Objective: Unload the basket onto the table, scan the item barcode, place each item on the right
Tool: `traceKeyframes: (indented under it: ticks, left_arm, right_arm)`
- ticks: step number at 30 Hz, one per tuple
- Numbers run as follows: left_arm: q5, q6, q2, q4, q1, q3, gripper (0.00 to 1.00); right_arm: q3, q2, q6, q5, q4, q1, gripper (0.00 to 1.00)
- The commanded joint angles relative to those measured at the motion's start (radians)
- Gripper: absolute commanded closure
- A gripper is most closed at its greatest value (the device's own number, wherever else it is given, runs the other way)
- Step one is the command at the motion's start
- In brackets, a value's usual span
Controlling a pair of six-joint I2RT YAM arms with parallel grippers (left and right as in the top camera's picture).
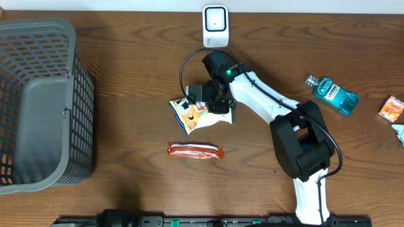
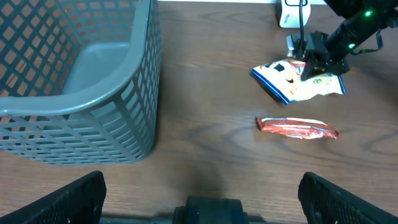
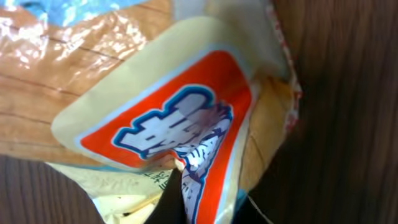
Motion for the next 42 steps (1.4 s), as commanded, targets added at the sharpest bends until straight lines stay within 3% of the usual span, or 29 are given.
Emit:
traceKeyframes:
  ticks: [1, 8, 17, 20, 23, 30, 35, 42]
  left_arm:
    - [-0.006, -0.001, 0.004, -0.076, 0.005, -0.002, 0.01]
    - [-0.006, -0.001, 0.004, -0.076, 0.005, -0.002, 0.01]
    - [-0.006, -0.001, 0.004, -0.076, 0.005, -0.002, 0.01]
    - [-0.006, -0.001, 0.004, -0.076, 0.005, -0.002, 0.01]
    - [-0.006, -0.001, 0.004, -0.076, 0.005, -0.002, 0.01]
    - [-0.006, -0.001, 0.004, -0.076, 0.005, -0.002, 0.01]
    - [-0.006, -0.001, 0.004, -0.076, 0.005, -0.002, 0.01]
    - [-0.006, -0.001, 0.004, -0.076, 0.005, -0.002, 0.01]
  right_arm:
    - [-0.011, 0.093, 0.109, 0.055, -0.018, 0.008, 0.99]
    - [0.239, 0.093, 0.362, -0.203, -0.228, -0.034, 0.99]
    - [0.334, 0.093, 1.023, -0.937, -0.327, -0.156, 0.99]
    - [0.334, 0.093, 1.198, -0.961, -0.461, -0.187, 0.98]
    - [0.333, 0.093, 1.266, -0.961, -0.554, -0.210, 0.99]
    - [0.333, 0.093, 1.275, -0.998, -0.924, -0.211, 0.99]
    - [0.332, 0.092, 1.302, -1.077, -0.941, -0.209, 0.98]
    - [0.332, 0.092, 1.704, -1.148, -0.941, -0.211, 0.99]
